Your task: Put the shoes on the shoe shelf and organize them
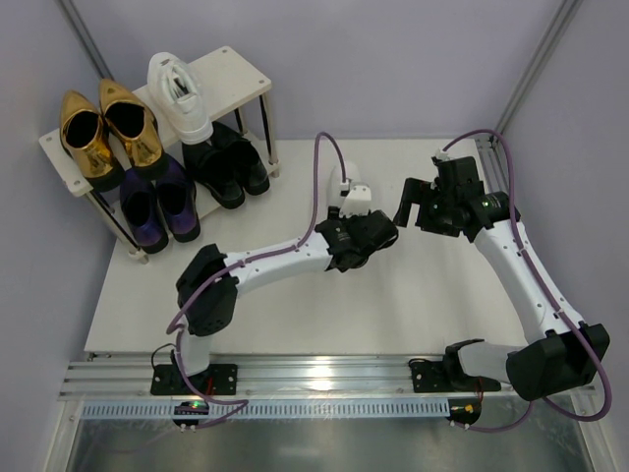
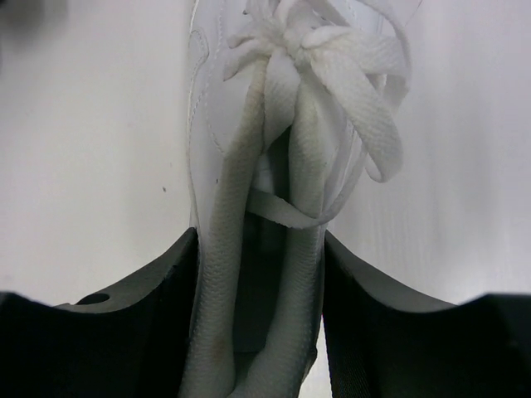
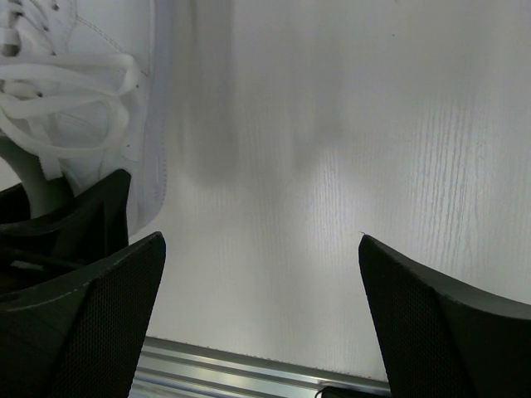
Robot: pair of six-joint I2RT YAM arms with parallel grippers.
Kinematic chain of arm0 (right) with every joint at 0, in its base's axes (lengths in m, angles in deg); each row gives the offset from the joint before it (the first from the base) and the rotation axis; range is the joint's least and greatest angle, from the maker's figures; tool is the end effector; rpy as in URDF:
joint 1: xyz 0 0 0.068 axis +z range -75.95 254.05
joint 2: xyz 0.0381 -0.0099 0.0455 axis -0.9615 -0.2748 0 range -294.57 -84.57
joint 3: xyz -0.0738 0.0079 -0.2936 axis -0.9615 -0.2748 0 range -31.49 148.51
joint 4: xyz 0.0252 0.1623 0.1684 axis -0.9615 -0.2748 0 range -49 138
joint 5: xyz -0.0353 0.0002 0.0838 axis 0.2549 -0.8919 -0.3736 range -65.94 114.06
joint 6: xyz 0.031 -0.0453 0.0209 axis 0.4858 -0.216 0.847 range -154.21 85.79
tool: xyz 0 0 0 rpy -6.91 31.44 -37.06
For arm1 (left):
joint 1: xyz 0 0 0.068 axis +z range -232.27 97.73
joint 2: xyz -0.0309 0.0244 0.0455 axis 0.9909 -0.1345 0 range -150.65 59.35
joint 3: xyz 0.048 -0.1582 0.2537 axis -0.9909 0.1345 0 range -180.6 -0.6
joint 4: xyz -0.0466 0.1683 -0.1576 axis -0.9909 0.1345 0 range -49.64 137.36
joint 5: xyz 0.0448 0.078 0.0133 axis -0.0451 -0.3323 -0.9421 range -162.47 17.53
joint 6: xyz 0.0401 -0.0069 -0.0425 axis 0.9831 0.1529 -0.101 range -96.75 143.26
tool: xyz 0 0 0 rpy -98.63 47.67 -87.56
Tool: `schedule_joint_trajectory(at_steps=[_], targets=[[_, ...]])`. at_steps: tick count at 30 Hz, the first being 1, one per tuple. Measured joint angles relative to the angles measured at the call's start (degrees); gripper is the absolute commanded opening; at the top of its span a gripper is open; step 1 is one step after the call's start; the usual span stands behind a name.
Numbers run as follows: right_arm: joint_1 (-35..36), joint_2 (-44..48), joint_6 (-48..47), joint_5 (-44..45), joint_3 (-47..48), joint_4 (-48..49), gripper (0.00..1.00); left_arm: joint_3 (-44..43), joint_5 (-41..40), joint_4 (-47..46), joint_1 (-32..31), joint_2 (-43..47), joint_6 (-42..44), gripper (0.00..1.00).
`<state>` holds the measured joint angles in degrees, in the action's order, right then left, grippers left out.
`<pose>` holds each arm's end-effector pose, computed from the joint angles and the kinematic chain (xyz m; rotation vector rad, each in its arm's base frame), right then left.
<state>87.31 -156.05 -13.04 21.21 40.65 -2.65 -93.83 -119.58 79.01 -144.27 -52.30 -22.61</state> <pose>0.2110 0.0520 0.3664 0.1480 2.4649 0.3247 0.2198 -0.3468 0.2895 0.0276 2.1790 0.0385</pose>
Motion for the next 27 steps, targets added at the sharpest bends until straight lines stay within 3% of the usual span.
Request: schedule_joint_trajectory(at_steps=[8, 19, 27], targets=[[0.0, 0.0, -0.1, 0.4, 0.0, -0.1, 0.98, -11.4, -7.0, -7.3, 1.6, 2.0, 16.4, 0.0], [0.0, 0.0, -0.2, 0.6, 1.0, -0.8, 0.98, -37.9, -11.1, -12.9, 15.5, 0.4, 34.2, 0.0], [0.0, -0.3, -0.3, 0.6, 2.7, -1.5, 0.98, -42.2, -13.3, -16.4, 21.8, 0.3, 38.2, 0.01]])
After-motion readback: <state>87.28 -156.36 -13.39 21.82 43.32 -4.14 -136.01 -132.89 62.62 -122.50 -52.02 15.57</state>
